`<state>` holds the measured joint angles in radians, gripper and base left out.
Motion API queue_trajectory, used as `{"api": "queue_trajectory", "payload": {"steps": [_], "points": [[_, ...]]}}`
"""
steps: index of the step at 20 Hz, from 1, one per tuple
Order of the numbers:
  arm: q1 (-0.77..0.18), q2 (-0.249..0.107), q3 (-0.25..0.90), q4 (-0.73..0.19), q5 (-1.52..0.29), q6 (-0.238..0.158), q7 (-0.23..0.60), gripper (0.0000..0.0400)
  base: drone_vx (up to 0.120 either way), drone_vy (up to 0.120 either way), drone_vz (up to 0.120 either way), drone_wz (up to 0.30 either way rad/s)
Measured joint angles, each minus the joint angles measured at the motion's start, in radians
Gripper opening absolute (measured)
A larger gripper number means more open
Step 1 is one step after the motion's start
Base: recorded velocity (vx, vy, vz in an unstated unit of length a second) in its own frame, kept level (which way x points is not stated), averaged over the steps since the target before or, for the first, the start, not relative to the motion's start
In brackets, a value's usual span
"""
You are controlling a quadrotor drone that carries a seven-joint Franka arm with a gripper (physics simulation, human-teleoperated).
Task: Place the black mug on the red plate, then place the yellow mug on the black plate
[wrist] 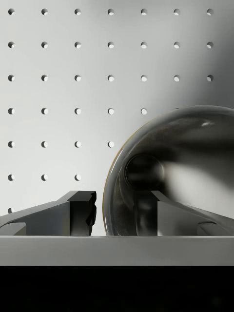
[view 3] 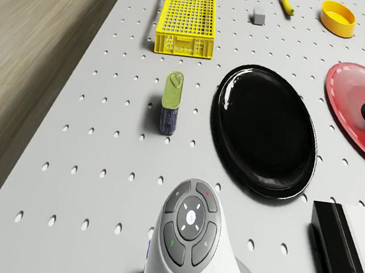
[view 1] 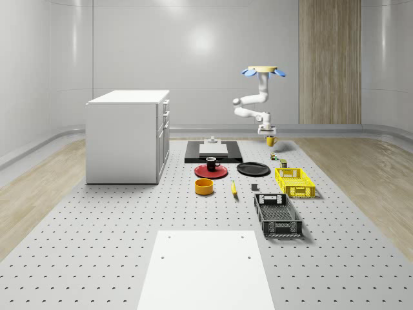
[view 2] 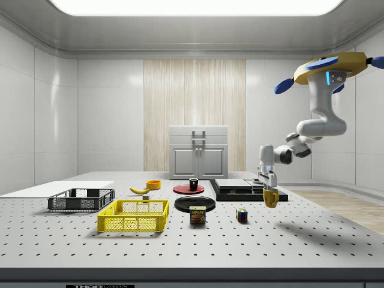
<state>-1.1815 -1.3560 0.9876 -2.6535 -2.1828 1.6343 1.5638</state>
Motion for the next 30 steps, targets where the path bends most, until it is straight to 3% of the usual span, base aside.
{"api": "queue_trajectory", "payload": {"steps": [30], "points": [[0.0, -0.001, 0.002, -0.002, 0.003, -0.001, 0.001, 0.011, 0.12, -0.12, 0.0, 0.0]]}}
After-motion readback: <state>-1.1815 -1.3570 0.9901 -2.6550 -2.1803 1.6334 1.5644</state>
